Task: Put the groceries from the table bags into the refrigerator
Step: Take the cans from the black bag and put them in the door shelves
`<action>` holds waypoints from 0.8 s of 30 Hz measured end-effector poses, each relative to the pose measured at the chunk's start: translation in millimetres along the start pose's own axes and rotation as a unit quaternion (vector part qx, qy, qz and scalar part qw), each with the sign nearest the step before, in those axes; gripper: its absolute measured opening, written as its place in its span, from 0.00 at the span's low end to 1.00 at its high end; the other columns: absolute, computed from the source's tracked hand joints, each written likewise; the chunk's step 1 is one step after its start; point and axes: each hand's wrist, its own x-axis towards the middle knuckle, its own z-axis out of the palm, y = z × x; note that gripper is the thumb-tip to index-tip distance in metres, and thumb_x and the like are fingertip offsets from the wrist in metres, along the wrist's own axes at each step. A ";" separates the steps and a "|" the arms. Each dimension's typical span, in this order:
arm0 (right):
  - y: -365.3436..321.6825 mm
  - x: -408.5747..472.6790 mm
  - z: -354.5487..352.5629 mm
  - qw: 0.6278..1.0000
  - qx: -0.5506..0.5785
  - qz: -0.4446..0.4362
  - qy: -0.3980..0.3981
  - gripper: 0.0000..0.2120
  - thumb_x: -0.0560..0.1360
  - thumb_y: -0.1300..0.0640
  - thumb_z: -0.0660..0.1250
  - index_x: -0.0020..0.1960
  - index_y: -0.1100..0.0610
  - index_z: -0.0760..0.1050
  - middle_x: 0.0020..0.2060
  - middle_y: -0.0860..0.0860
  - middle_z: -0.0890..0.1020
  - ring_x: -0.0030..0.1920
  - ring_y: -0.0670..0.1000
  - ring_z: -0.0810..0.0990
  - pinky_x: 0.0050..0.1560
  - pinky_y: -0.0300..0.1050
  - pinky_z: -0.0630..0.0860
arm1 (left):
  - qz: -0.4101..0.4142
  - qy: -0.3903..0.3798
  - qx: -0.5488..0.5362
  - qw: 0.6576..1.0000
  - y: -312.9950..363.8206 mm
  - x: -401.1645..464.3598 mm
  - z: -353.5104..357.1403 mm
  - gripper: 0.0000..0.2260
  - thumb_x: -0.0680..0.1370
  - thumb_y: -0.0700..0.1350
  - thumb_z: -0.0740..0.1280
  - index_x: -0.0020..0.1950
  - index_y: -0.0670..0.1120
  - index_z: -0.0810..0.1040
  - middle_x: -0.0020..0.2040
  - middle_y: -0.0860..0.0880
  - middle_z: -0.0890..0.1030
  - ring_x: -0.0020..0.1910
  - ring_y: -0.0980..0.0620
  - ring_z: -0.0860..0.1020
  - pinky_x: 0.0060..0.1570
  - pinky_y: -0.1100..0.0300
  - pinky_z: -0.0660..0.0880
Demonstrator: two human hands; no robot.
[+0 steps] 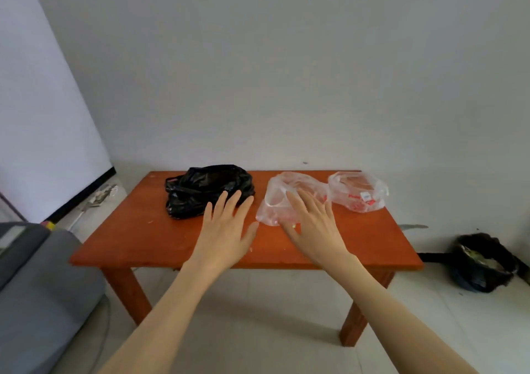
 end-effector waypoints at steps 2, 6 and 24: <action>-8.0 37.3 13.3 1.000 0.010 -0.011 -0.007 0.30 0.77 0.39 0.49 0.76 0.50 0.52 0.76 0.53 0.56 0.76 0.52 0.51 0.74 0.59 0.47 | -0.019 0.006 0.007 1.000 -27.3 21.9 -0.8 0.26 0.80 0.59 0.47 0.76 0.50 0.53 0.77 0.47 0.52 0.76 0.47 0.45 0.73 0.46 0.46; -19.0 98.0 40.4 0.999 0.023 -0.031 -0.026 0.34 0.74 0.36 0.43 0.76 0.50 0.50 0.76 0.52 0.55 0.76 0.52 0.50 0.74 0.58 0.48 | -0.053 -0.003 -0.011 0.999 -79.6 55.8 11.9 0.25 0.80 0.56 0.51 0.76 0.49 0.53 0.77 0.46 0.53 0.76 0.47 0.47 0.73 0.49 0.47; -93.8 314.0 223.4 0.993 0.044 0.021 -0.107 0.28 0.80 0.43 0.53 0.76 0.50 0.50 0.76 0.51 0.51 0.76 0.51 0.47 0.75 0.50 0.44 | -0.106 -0.124 -0.080 0.983 -336.8 186.6 103.2 0.24 0.81 0.54 0.50 0.76 0.50 0.52 0.77 0.48 0.53 0.76 0.49 0.47 0.74 0.52 0.48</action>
